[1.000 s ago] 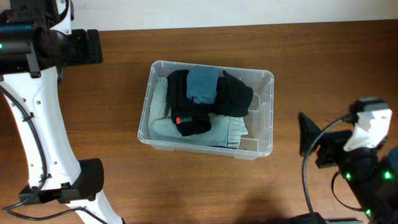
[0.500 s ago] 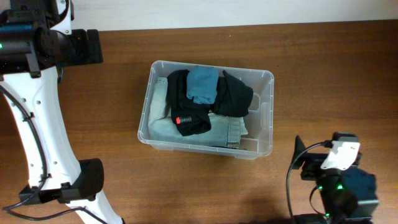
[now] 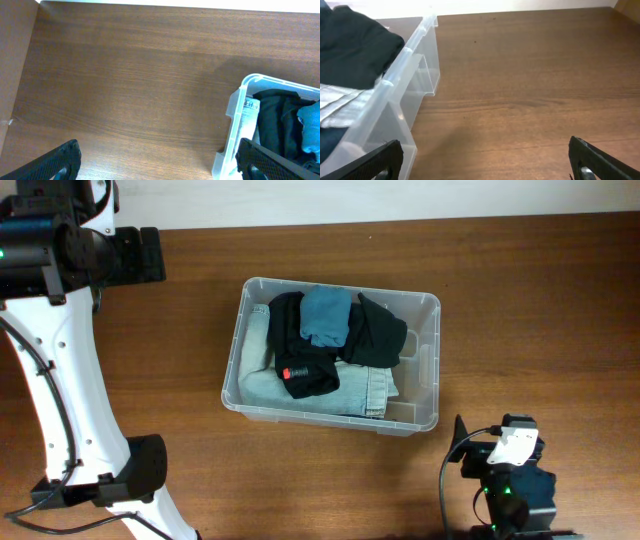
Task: Pack container
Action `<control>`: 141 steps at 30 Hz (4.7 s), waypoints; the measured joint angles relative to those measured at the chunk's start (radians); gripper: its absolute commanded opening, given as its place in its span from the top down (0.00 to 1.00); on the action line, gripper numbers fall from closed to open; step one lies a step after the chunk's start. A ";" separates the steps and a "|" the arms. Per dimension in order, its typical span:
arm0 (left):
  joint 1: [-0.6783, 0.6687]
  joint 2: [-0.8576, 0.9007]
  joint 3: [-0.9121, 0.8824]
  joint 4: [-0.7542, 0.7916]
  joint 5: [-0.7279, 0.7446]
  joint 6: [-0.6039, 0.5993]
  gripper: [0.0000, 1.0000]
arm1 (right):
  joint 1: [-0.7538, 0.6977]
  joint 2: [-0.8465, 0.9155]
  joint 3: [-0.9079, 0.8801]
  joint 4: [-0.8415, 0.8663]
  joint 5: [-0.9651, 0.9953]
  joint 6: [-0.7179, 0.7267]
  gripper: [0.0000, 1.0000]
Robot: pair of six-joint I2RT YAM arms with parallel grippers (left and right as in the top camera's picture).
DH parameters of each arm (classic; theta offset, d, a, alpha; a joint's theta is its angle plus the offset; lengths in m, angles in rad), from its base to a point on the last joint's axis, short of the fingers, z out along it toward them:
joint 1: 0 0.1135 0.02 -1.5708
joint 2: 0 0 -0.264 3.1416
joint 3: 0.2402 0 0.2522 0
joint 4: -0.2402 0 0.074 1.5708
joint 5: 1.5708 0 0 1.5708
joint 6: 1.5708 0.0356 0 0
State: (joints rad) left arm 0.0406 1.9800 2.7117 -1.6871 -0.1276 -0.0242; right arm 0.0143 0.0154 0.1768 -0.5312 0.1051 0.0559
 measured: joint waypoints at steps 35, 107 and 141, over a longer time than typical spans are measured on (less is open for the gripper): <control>0.000 0.000 0.000 0.000 0.000 0.000 0.00 | 0.000 -0.001 -0.030 0.032 0.000 -0.001 0.01; 0.000 -1.854 -2.464 1.184 0.103 0.163 0.00 | -0.001 -0.005 -0.031 0.038 0.003 -0.001 0.02; 0.000 -1.963 -2.580 1.287 0.106 0.163 0.00 | -0.001 -0.005 -0.031 0.037 0.003 -0.001 0.02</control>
State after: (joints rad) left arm 0.0406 0.0166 0.1314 -0.4000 -0.0216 0.1387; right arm 0.0135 0.0109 0.1455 -0.4938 0.1081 0.0551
